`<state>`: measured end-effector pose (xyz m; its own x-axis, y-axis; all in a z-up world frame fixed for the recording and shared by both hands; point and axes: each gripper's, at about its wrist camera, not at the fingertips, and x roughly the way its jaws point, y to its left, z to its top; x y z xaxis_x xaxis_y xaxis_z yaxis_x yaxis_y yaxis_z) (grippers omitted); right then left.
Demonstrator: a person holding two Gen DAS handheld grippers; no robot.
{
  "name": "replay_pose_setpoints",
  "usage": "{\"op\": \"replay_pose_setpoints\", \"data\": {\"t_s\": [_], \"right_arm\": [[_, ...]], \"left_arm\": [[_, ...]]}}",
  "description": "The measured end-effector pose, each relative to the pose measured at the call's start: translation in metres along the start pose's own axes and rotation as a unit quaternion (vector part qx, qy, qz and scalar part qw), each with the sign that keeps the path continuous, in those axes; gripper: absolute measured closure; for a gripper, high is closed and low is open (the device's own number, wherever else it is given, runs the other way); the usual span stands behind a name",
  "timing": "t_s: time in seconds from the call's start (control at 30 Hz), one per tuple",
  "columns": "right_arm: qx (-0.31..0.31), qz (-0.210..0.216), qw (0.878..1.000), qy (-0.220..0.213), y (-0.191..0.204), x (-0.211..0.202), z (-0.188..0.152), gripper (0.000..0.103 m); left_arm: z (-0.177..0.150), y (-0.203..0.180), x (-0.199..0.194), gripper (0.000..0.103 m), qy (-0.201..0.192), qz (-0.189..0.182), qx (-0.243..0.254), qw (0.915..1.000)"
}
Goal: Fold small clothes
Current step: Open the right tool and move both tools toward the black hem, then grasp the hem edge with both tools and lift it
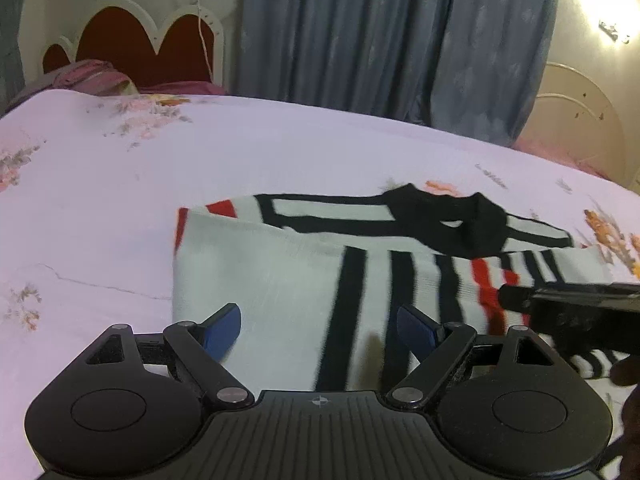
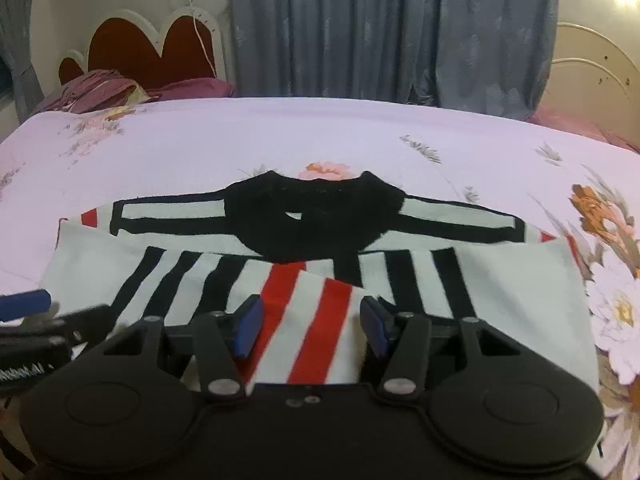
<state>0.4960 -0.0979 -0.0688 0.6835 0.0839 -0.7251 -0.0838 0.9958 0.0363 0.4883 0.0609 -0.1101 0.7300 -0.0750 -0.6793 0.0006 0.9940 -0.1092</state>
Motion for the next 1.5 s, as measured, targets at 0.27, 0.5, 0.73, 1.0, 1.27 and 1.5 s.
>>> {"op": "replay_pose_setpoints", "data": {"t_s": [0.27,0.5,0.73,1.0,1.27,1.5], "right_arm": [[-0.004,-0.017,1.0,0.014,-0.006,-0.001,-0.015,0.051],[0.005,-0.036,0.999,0.02,-0.03,-0.003,-0.022,0.052],[0.014,-0.034,0.999,0.015,-0.053,-0.014,-0.03,0.051],[0.075,0.006,0.997,-0.006,-0.126,-0.072,-0.059,0.052],[0.129,0.07,0.989,0.024,-0.198,-0.136,-0.134,0.053],[0.209,0.153,0.964,0.062,-0.222,-0.167,-0.209,0.052]], "left_arm": [[-0.014,-0.002,0.003,0.018,0.021,0.011,0.012,0.9996],[-0.024,-0.001,0.004,0.019,0.03,0.032,0.04,0.9982],[-0.026,-0.007,-0.007,0.019,0.035,0.055,0.058,0.9962],[-0.056,0.006,-0.062,0.019,0.033,0.044,0.062,0.9965],[-0.124,0.031,-0.127,0.036,0.069,0.024,0.04,0.9965],[-0.171,0.045,-0.167,0.036,0.081,-0.028,-0.03,0.9958]]}}
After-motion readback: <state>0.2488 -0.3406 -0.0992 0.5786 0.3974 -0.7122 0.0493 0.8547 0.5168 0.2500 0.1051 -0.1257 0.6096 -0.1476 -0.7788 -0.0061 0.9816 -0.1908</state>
